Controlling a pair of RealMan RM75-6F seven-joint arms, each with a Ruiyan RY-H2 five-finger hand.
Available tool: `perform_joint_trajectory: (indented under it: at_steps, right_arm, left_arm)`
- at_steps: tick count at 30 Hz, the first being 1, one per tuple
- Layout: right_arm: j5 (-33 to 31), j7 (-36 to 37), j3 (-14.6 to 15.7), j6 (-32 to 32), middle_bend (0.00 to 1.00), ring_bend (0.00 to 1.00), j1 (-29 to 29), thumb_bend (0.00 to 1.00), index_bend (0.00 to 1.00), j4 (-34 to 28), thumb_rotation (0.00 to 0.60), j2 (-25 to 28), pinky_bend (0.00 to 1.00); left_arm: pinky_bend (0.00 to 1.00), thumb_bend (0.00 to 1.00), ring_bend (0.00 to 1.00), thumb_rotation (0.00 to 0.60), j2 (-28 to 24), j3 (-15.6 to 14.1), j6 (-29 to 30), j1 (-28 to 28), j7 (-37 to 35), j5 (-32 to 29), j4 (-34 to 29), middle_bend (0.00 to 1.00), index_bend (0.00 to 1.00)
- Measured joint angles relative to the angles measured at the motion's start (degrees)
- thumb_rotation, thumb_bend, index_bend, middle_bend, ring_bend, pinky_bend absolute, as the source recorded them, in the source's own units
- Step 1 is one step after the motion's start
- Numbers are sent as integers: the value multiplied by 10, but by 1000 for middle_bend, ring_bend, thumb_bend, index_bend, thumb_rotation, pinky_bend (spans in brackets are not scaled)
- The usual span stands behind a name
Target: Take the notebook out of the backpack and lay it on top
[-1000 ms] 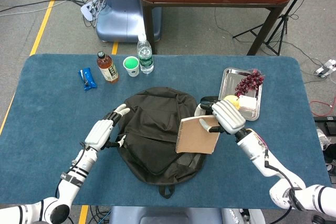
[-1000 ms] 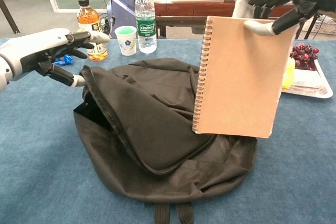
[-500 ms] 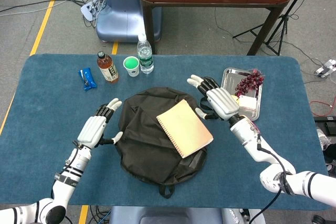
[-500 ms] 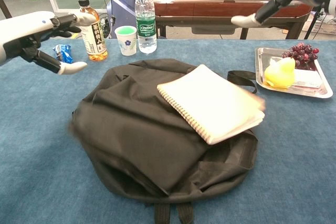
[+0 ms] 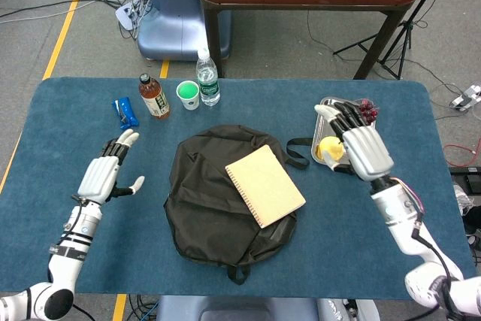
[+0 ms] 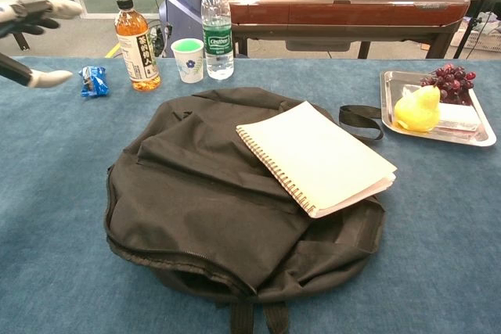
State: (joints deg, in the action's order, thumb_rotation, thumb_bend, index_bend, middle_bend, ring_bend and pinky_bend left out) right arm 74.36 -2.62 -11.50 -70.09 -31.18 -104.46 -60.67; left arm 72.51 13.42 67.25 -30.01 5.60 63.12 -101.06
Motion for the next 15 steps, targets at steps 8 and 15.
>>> perform_joint_trajectory:
  at_steps: [8,15]
  right_arm:
    - [33,-45,72,-96,298,193,113,382,195,-31,600,50,214]
    - [70,-19,117,-158,305,193,195,382,250,-13,600,60,221]
  left_arm:
    - [0,292,0,600,-34,-9,35,44,-16,-4,24,0,49]
    - [0,292,0,600,-45,-39,91,93,-35,42,36,0,58]
